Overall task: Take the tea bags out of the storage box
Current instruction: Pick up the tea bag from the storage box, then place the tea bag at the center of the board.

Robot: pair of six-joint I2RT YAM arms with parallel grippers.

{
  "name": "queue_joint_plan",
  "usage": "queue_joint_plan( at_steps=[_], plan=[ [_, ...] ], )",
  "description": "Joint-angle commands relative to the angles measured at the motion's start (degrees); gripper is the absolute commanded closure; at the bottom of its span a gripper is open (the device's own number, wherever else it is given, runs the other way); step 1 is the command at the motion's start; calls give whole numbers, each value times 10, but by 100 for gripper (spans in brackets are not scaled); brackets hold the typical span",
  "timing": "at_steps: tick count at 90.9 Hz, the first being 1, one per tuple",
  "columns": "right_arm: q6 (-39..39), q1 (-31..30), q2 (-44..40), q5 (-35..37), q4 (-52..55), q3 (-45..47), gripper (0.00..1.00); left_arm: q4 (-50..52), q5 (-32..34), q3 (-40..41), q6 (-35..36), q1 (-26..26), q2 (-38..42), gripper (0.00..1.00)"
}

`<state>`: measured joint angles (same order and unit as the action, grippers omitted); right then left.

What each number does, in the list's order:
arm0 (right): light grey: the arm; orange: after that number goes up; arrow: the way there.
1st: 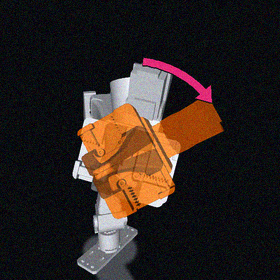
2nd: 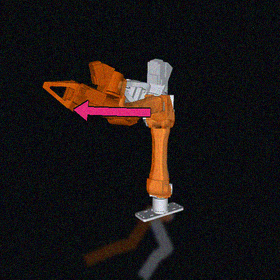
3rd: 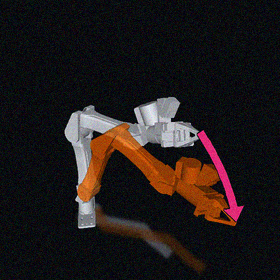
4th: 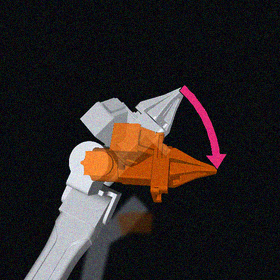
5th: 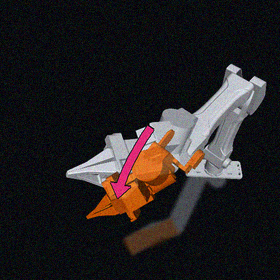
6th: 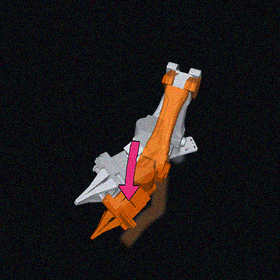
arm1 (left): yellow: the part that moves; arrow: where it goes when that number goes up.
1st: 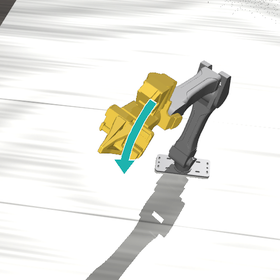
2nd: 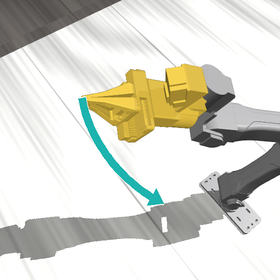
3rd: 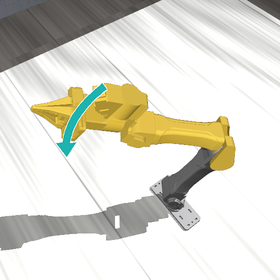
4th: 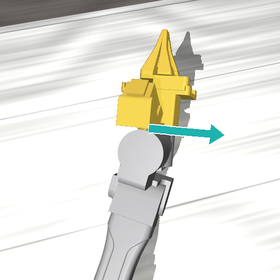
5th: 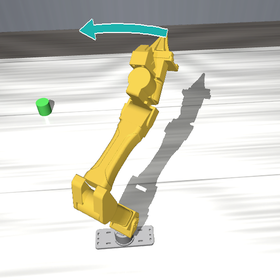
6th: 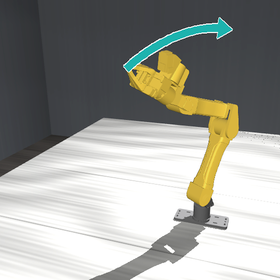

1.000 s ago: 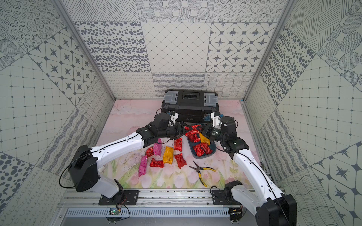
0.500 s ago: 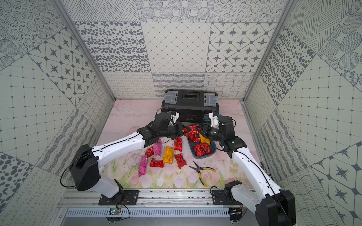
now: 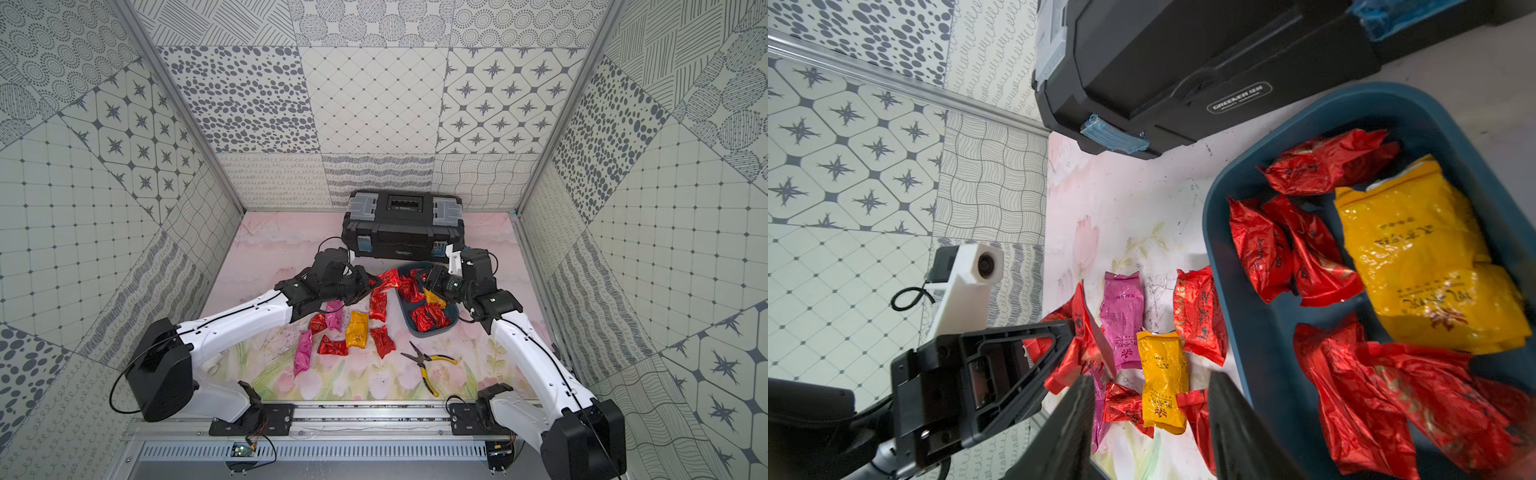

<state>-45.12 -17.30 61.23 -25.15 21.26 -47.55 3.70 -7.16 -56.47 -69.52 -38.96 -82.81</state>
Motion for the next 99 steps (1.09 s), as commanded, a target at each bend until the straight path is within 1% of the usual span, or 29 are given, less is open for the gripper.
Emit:
queue_joint_plan(
  at_steps=[1, 11, 16, 27, 47, 60, 71, 80, 89, 99],
  plan=[
    [21, -3, 6, 18, 9, -2, 51, 58, 117, 67, -112, 31, 41, 94],
    [22, -3, 11, 27, 21, -6, 52, 114, 169, 69, -123, 47, 46, 94],
    [22, -3, 14, 29, 26, -8, 52, 134, 182, 66, -137, 56, 39, 94],
    [24, -3, 15, 33, 34, -12, 52, 131, 174, 62, -157, 80, 5, 94],
    [26, -3, 8, 43, 43, -10, 53, 160, 154, -7, -143, 80, -93, 91],
    [33, -3, 11, 47, 56, -8, 53, 168, 153, -33, -138, 76, -132, 81],
    [41, -2, 15, 51, 64, -9, 52, 184, 149, -41, -140, 73, -139, 71],
    [50, -3, 22, 60, 71, -14, 52, 198, 164, -38, -140, 70, -124, 59],
    [79, -10, 40, 78, 97, -32, 53, 215, 180, -38, -129, 70, -98, 49],
    [140, -42, 67, 137, 142, -58, 52, 251, 201, -35, -114, 70, -56, 44]
  ],
)
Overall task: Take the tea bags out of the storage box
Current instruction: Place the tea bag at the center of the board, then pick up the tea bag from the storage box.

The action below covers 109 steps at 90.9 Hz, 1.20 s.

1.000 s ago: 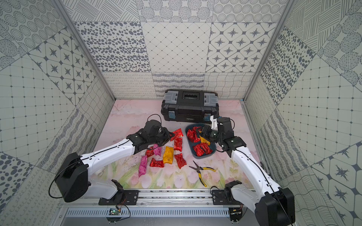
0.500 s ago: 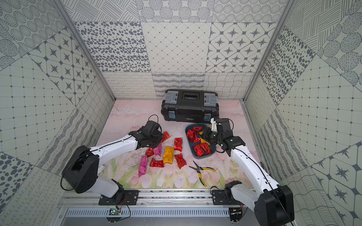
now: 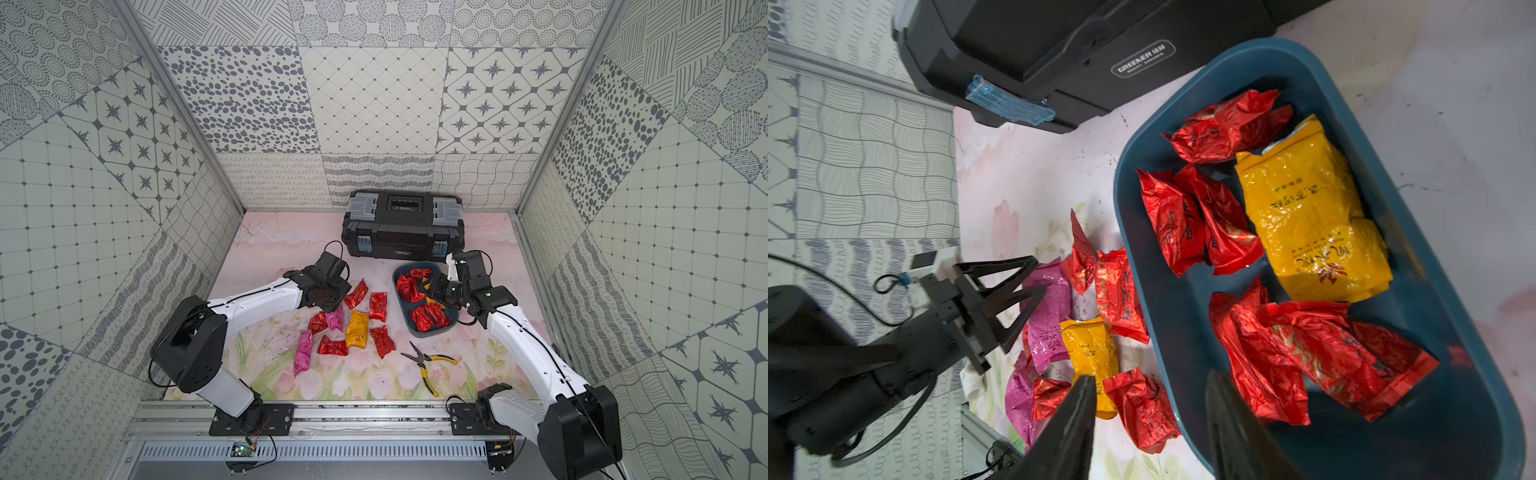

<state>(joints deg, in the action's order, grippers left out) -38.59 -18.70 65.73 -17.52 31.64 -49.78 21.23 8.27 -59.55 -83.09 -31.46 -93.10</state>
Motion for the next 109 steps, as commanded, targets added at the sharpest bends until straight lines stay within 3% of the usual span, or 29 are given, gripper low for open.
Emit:
queue_joint_plan(
  at_steps=[1, 25, 50, 93, 109],
  plan=[
    [81, -31, 26, 67, 41, -38, 52, 77, 50, -4, 22, -6, 53, 44],
    [163, -108, 127, 116, 61, -98, 52, 76, 77, 49, 68, -8, 178, 42],
    [167, -113, 231, 146, 34, -159, 53, 67, 79, 106, 58, -9, 274, 42],
    [147, -98, 360, 149, 15, -215, 55, 82, 84, 125, 57, -9, 322, 42],
    [142, -98, 388, 135, 8, -219, 64, 79, 79, 126, 57, -9, 321, 42]
  ],
)
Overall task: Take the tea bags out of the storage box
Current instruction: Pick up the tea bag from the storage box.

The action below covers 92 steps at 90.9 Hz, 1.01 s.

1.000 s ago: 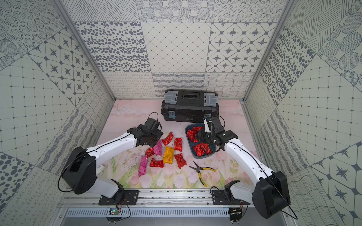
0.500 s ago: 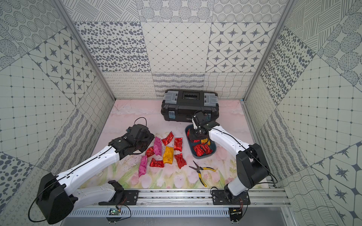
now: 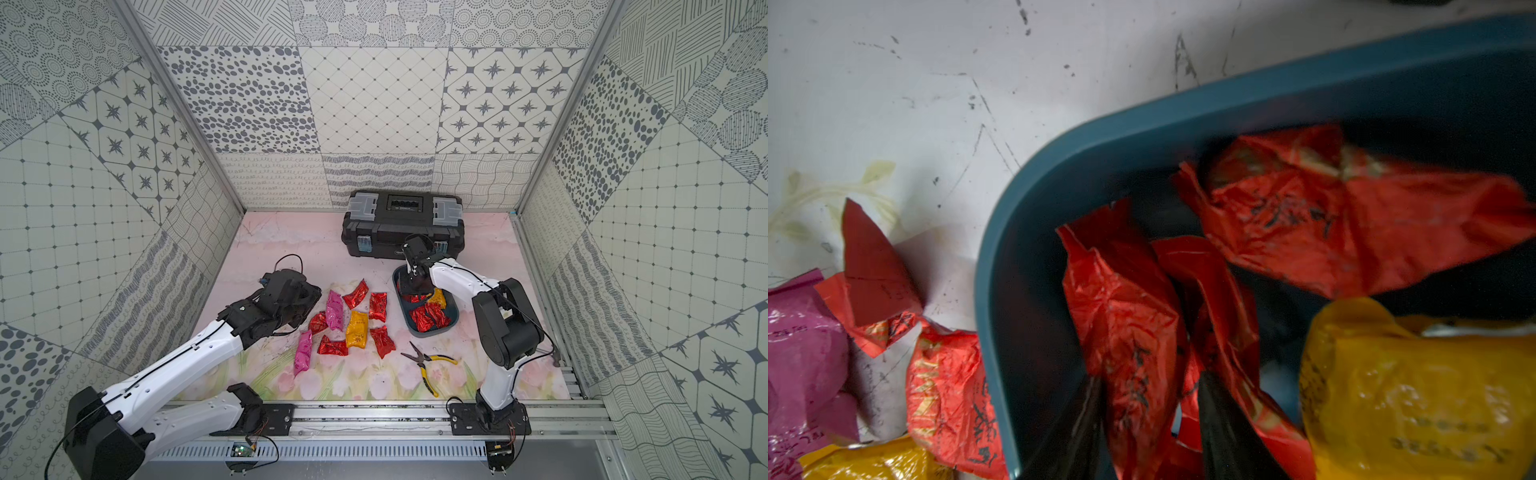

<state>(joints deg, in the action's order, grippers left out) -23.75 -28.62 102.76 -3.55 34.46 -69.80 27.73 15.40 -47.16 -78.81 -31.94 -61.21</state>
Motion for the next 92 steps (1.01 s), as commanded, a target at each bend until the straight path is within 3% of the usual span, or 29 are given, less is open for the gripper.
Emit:
queue_joint_plan(
  at_steps=[1, 27, 47, 54, 63, 76, 92],
  plan=[
    [-6, 1, 18, -5, -20, -20, 66, 13, 7, 2, 14, -4, 2, 42],
    [-12, 1, -10, -7, -19, -10, 92, 11, 4, 1, 20, -4, 6, 42],
    [-25, 3, -83, -20, -17, 27, 97, -46, -21, 8, 70, -3, 14, 40],
    [-29, 6, -117, -26, -14, 45, 97, -92, -46, 14, 106, -3, 10, 32],
    [-30, 11, -162, -50, -13, 69, 98, -168, -113, 21, 169, -2, -9, 21],
    [-17, 18, -211, -142, -13, 85, 98, -283, -249, 26, 215, -1, -53, 19],
    [-1, 20, -247, -266, -18, 78, 98, -447, -437, 33, 220, -3, -111, 16]
  ],
)
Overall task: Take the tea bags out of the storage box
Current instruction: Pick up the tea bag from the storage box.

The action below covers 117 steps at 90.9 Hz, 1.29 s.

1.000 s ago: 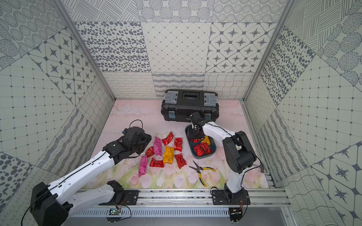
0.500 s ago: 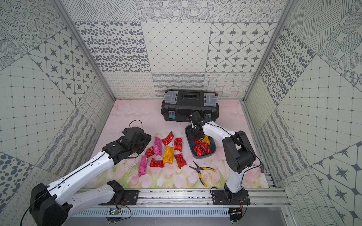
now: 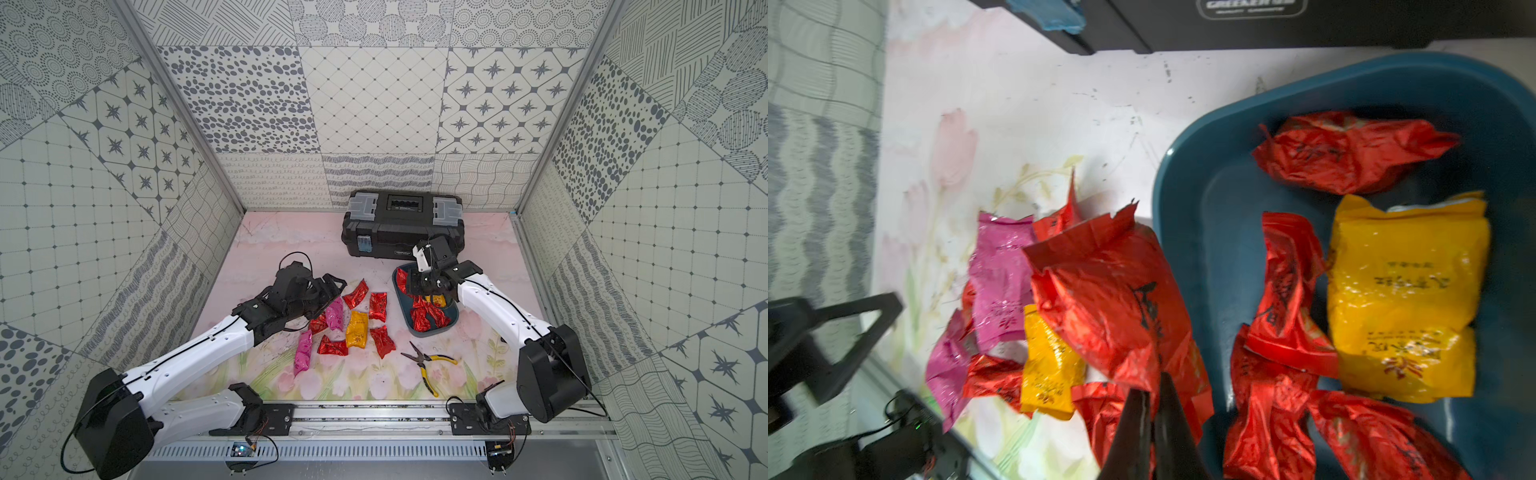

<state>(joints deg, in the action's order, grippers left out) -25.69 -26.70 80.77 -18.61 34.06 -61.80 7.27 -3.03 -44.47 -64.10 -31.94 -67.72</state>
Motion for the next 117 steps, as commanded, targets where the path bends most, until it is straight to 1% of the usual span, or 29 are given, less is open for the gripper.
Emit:
queue_joint_plan(
  at_steps=[1, 8, 16, 23, 38, 46, 53, 60, 73, 79, 87, 93, 97, 102, 105, 108, 117],
  plan=[
    [19, 0, -29, -125, -15, -3, 98, -249, -262, 7, 71, -3, -51, 16],
    [21, 0, -38, -183, -21, -9, 97, -298, -314, 7, 54, -3, -74, 15],
    [9, 0, -49, -238, -45, -5, 97, -342, -345, 8, 40, -10, -92, 13],
    [-11, 0, -59, -273, -76, 4, 98, -373, -354, 7, 31, -14, -103, 13],
    [-62, 0, -65, -341, -159, 27, 98, -401, -355, -3, 26, -20, -119, 13],
    [-75, 0, -60, -354, -172, 32, 99, -426, -351, -3, 17, -22, -123, 16],
    [-77, -1, -55, -354, -172, 34, 100, -437, -351, -7, 14, -22, -125, 20],
    [-78, 0, -52, -350, -171, 37, 100, -444, -353, -10, 14, -22, -124, 27],
    [-84, 0, -45, -344, -171, 35, 100, -444, -353, -13, 14, -22, -125, 42],
    [-85, 0, -42, -342, -171, 34, 100, -435, -346, -14, 14, -22, -124, 47],
    [-85, 0, -41, -337, -167, 35, 100, -415, -334, -14, 17, -23, -123, 60],
    [-85, 0, -41, -331, -164, 36, 100, -402, -324, -15, 20, -22, -121, 72],
    [-84, 0, -42, -324, -161, 38, 100, -390, -316, -14, 24, -22, -118, 77],
    [-85, 1, -46, -309, -156, 40, 98, -368, -296, -15, 33, -22, -112, 86],
    [-85, 1, -48, -301, -154, 43, 95, -340, -280, -18, 42, -22, -106, 90],
    [-86, 1, -52, -291, -153, 44, 90, -321, -266, -22, 50, -22, -100, 91],
    [-86, 4, -68, -260, -153, 52, 69, -263, -224, -28, 75, -21, -80, 93]
  ],
)
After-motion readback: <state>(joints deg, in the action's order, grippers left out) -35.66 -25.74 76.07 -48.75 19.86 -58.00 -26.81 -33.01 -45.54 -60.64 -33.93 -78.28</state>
